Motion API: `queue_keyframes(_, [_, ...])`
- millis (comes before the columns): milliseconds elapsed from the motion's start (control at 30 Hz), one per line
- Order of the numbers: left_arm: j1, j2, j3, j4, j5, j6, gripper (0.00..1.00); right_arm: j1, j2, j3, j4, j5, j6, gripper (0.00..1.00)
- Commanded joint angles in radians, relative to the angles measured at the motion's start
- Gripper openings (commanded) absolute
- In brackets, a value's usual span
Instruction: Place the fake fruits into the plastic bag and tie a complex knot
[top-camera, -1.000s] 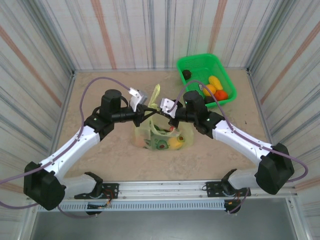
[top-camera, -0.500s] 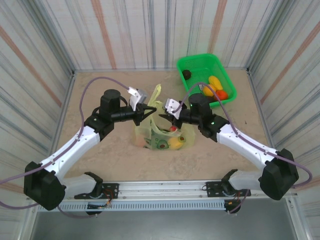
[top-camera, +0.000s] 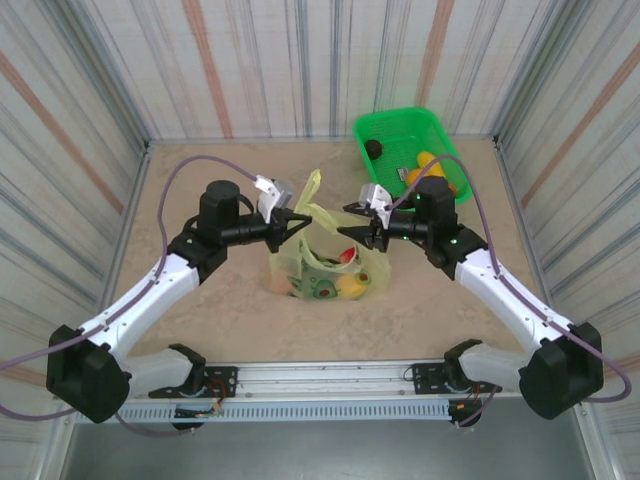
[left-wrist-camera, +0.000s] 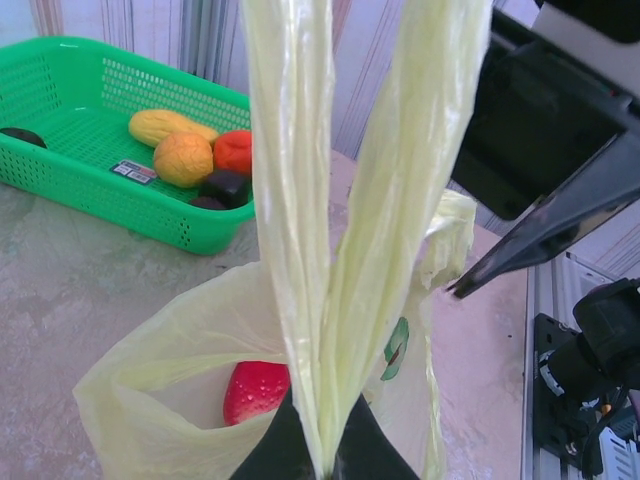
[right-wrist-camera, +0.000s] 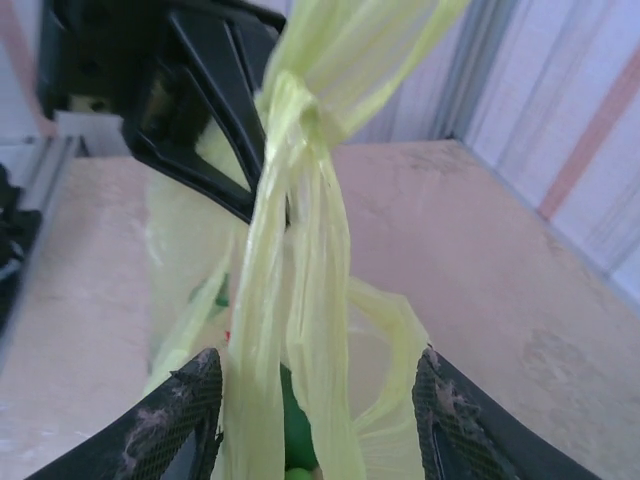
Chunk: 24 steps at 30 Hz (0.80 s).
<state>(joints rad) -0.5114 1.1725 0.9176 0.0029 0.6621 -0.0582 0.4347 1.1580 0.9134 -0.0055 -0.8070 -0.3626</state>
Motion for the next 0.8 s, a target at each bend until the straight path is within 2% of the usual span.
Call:
queue_keyframes(0, [0.005, -0.027, -0.015, 0.025, 0.011, -0.008, 0.0, -0.074, 0.022, 0.069, -0.073, -0.305, 0.087, 0.55])
queue_keyframes(67, [0.005, -0.03, -0.017, 0.032, 0.015, -0.009, 0.0, -0.095, 0.082, 0.128, -0.142, -0.415, 0.087, 0.57])
queue_keyframes(200, [0.004, -0.033, -0.018, 0.035, 0.019, -0.009, 0.0, -0.084, 0.211, 0.235, -0.306, -0.537, 0.043, 0.62])
queue_keyframes(500, [0.006, -0.047, -0.027, 0.056, 0.033, -0.009, 0.0, -0.071, 0.358, 0.275, -0.346, -0.566, 0.021, 0.62])
queue_keyframes(633, [0.006, -0.041, -0.025, 0.065, 0.04, -0.013, 0.0, -0.034, 0.429, 0.317, -0.407, -0.56, -0.026, 0.6])
queue_keyframes(767, [0.005, -0.035, -0.023, 0.068, 0.045, -0.016, 0.0, -0.015, 0.467, 0.306, -0.37, -0.551, -0.013, 0.57])
